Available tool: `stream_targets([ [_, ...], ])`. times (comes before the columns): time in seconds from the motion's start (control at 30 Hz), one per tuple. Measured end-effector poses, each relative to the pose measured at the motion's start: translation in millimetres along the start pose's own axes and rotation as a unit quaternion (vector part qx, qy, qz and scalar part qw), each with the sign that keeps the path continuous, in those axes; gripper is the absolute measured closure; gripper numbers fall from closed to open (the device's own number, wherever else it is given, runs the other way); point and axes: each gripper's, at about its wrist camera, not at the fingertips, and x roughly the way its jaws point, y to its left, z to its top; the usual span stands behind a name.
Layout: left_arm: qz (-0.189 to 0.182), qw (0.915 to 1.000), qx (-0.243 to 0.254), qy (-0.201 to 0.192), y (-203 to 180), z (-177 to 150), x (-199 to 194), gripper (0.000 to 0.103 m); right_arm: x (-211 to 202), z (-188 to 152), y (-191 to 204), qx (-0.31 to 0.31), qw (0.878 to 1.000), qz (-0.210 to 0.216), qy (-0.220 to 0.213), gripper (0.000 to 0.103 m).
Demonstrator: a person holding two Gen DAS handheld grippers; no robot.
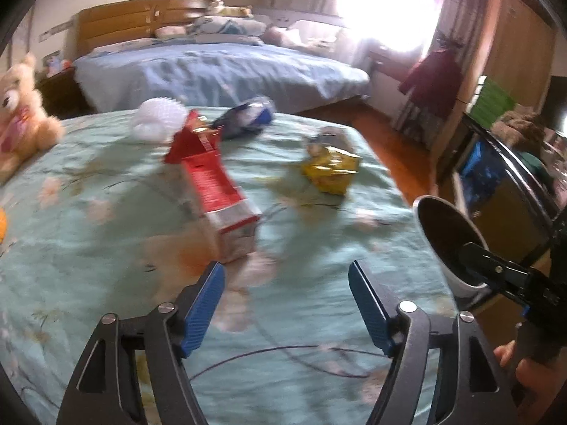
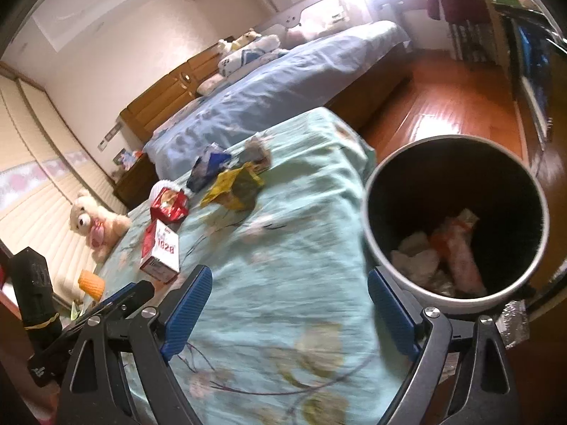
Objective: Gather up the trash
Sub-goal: 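Move the left gripper to the red-and-white milk carton while the right approaches the yellow snack bag, then grasp the milk carton with the left gripper while the right grasps the yellow snack bag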
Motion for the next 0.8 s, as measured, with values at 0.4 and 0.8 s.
stream_targets([
  [0.4, 0.039, 0.9981, -0.044, 0.021, 20.5, 18.4, 19.5, 0.030, 54.5, 13.7, 43.5, -0.050, 0.998, 0.016, 0.031, 0.012],
  [0.8, 0.053, 0.9979, -0.032, 0.021, 31.2, 36.9, 56.8, 0.030, 102.8, 34.6, 54.6, -0.045, 0.998, 0.026, 0.044, 0.012],
])
